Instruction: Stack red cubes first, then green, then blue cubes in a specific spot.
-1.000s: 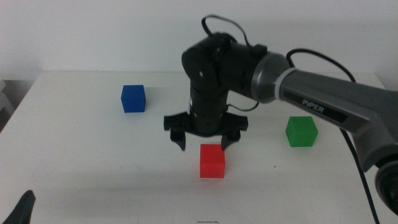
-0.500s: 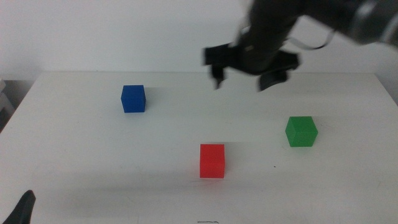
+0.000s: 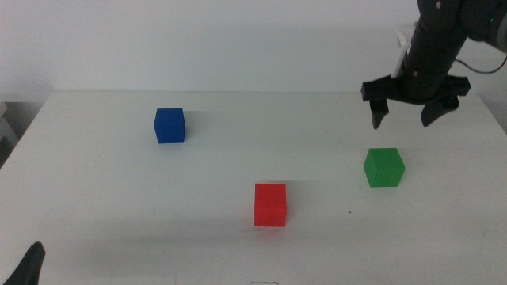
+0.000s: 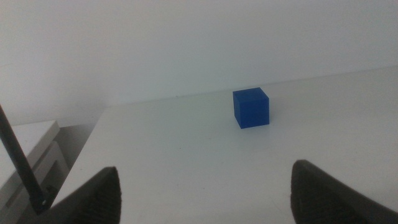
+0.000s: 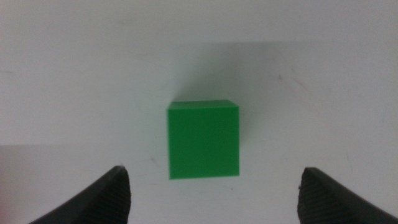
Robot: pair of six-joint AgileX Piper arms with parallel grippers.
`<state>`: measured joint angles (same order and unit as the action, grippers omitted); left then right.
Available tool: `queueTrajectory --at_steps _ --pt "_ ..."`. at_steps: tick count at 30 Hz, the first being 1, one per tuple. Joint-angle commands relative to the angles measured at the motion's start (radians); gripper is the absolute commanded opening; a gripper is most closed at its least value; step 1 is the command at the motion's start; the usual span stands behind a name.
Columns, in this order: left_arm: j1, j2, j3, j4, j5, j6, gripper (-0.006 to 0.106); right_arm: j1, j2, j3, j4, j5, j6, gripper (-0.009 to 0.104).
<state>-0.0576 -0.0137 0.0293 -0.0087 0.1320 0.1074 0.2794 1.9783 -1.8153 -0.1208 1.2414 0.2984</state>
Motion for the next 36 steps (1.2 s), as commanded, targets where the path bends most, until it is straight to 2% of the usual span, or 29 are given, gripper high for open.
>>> queueTrajectory --at_steps 1,6,15,27,36 --pt "-0.001 -0.016 -0.003 -0.004 -0.087 -0.004 0.094 -0.02 -0.03 -0.023 0.004 0.053 -0.036 0.088" --pt "-0.001 -0.016 -0.003 -0.004 -0.087 -0.004 0.094 -0.024 0.025 -0.023 0.041 0.053 -0.067 0.083" --pt "-0.001 -0.016 -0.003 -0.004 -0.087 -0.004 0.094 -0.029 0.085 -0.023 0.044 0.054 -0.07 0.078" --pt "-0.001 -0.016 -0.003 -0.004 -0.087 -0.004 0.094 -0.05 0.146 -0.023 0.042 0.045 -0.089 0.078" --pt "-0.001 -0.016 -0.003 -0.004 -0.087 -0.004 0.094 -0.054 0.176 -0.023 0.073 0.007 -0.114 0.077"
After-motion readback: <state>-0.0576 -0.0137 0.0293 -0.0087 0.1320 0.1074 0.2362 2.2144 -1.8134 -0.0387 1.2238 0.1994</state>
